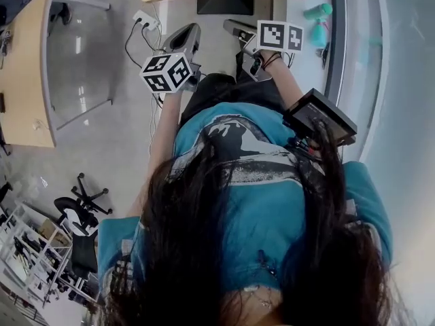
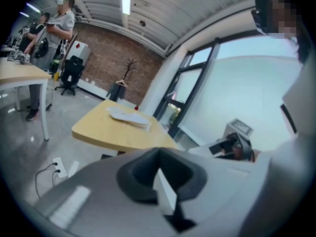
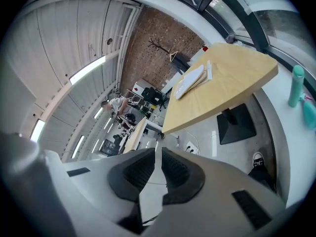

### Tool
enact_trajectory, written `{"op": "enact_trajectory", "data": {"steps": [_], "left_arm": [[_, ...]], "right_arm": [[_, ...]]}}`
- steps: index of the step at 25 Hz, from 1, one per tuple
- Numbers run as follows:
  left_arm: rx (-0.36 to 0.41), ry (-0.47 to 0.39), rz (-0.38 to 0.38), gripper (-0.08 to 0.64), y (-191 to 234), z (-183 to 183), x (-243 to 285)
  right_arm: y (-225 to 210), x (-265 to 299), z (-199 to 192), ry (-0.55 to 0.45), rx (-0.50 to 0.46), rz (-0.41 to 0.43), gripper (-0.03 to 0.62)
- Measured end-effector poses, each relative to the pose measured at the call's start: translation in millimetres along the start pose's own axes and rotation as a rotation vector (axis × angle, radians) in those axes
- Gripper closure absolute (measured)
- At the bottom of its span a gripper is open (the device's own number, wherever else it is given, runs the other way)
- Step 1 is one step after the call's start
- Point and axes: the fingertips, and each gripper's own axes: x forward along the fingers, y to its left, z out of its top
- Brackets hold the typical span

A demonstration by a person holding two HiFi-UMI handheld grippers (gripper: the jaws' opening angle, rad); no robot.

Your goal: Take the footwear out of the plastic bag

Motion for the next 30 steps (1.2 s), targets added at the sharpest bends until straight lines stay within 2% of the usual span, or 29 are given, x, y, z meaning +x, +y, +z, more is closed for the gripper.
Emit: {"op": "enact_trajectory", "data": {"steps": [4,9,11,14,16,22,30], "left_arm": [[-0.014,0.008,-0.007,0.558,-13,-15,-6],[-0.030,-0.025,0.032,0.560,-44,-10,-14],[-0.028,-0.041,0.057,0.558,-60,-28,-20],[-0.021,-0.063,0.093,0.560,-105,-61,-18],[-0.040,-0.083,0.117,0.558,-124,-70,-15],[-0.094,-0.061,0.146,0.560,-114,-79,-19],[-0.104,-0.047,0.163,0.558,-120,-86,-30]], "right_arm": [[2,-16,-14,0.012,-0.020,-0.012,0.540],[14,-47,-3,0.044,-0.065,0.010,0.540],[8,-65,-17,0.056,-0.085,0.031,0.540],[-14,-116,-40,0.063,-0.109,0.065,0.540],[-22,-140,-49,0.081,-0.122,0.083,0.540],[-23,-138,-64,0.121,-0.115,0.092,0.540],[-19,-138,-69,0.116,-0.118,0.122,0.540]]}}
